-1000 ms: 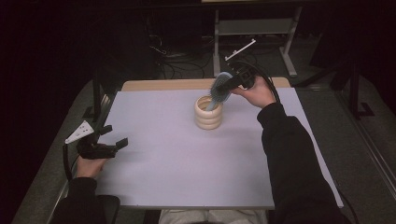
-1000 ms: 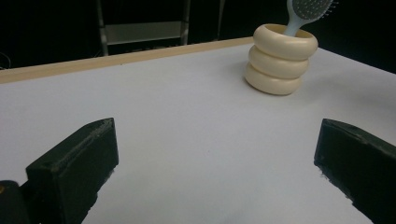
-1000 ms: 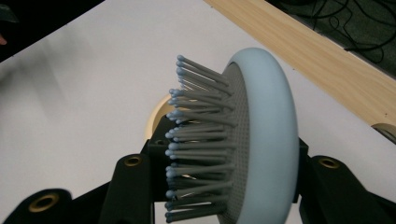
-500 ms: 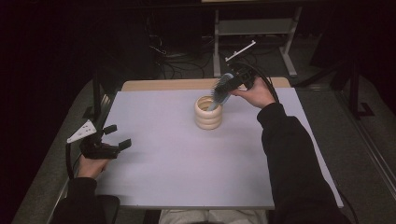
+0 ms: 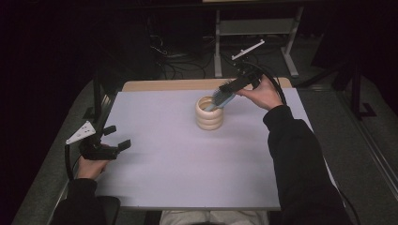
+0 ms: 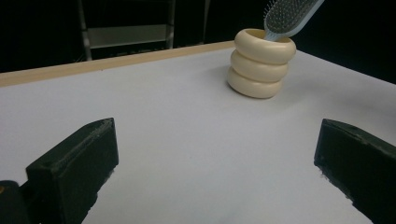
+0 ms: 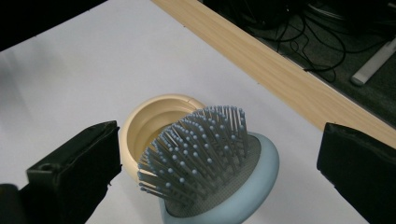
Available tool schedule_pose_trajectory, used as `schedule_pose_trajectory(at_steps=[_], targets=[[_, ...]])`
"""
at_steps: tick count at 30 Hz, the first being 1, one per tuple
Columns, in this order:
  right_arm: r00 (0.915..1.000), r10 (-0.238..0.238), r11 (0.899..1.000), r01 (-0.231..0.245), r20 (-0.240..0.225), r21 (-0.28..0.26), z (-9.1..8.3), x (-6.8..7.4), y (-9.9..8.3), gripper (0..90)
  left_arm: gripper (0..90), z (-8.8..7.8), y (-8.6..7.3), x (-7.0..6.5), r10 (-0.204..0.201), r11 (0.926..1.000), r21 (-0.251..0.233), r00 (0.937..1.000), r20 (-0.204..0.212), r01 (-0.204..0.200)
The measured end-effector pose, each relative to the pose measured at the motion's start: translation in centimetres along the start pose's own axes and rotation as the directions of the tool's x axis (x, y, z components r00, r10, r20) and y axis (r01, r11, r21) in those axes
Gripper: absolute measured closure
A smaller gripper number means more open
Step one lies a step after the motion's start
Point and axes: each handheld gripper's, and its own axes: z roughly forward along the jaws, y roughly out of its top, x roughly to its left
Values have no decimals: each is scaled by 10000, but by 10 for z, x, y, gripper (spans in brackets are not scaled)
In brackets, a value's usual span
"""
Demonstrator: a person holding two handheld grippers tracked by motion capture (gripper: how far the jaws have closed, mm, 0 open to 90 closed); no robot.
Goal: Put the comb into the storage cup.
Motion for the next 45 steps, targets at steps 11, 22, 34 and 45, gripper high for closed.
schedule_pose_trajectory(at_steps=[11,22,34,45], targets=[[9999,123,9984,-123,-4,-544,-12,-7,-12,0,0,-1,-1,0,-46,10000,-35,9999,95,46],[9995,190,9964,-209,-235,-827,-23,-11,-27,0,0,-2,-2,0,-97,10000,-14,9999,48,97],[9986,435,9916,-468,-295,-1208,-36,-18,-46,0,0,0,-5,1,-239,9996,132,9997,70,238],[9982,451,9853,-511,-407,-1630,-51,-19,-60,0,0,-1,-4,1,-304,9995,-22,9995,10,304]])
